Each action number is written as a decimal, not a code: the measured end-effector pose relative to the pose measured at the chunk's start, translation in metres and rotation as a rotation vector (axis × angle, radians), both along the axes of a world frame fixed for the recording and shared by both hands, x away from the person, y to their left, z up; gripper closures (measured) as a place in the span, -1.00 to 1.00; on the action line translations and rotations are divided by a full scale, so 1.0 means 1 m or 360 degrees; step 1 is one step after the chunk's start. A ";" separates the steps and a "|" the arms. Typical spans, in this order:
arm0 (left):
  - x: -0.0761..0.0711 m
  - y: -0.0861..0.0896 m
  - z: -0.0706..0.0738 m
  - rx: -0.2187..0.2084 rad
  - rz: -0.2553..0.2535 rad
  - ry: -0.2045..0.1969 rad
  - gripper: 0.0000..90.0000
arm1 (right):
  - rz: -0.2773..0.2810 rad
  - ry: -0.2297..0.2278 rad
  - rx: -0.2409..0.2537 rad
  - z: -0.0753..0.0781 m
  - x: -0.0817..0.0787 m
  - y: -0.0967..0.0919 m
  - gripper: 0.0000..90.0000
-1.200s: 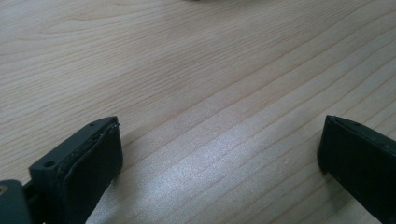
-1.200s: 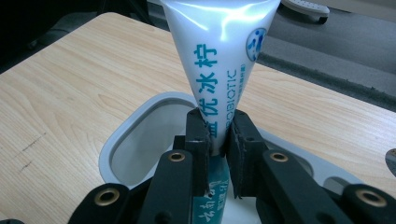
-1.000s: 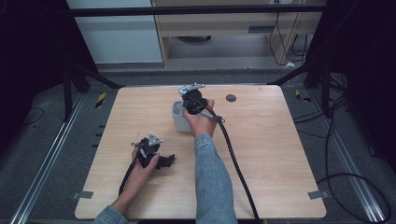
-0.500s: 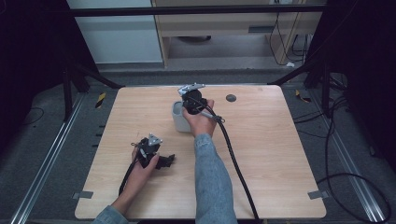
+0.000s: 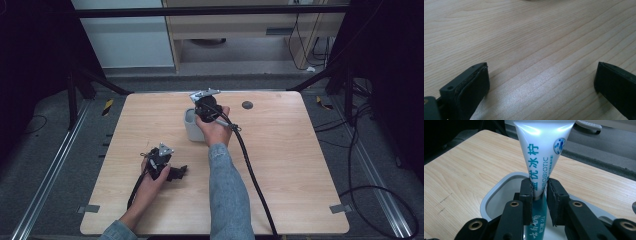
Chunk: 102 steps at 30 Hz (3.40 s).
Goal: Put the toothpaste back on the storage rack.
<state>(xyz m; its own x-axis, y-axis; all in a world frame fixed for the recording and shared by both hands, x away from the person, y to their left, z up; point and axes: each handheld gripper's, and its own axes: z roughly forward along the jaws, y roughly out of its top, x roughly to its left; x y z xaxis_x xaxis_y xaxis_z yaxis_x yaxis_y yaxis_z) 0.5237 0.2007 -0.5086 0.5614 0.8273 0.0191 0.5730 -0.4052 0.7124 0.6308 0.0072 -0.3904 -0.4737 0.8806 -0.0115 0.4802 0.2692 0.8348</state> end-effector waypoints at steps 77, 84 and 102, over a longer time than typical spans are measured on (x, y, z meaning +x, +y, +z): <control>0.001 -0.001 0.000 0.0007 -0.0005 0.0003 -1.00 | 0.0066 0.0017 0.0098 0.023 -0.019 -0.021 -0.44; 0.001 -0.002 0.000 0.0002 0.0005 0.0000 -1.00 | 0.0051 0.0044 0.0069 0.021 -0.026 -0.029 -0.69; 0.002 -0.005 0.000 -0.0003 0.0020 -0.0002 -1.00 | 0.0148 -0.0032 0.0117 0.035 -0.048 -0.056 -0.72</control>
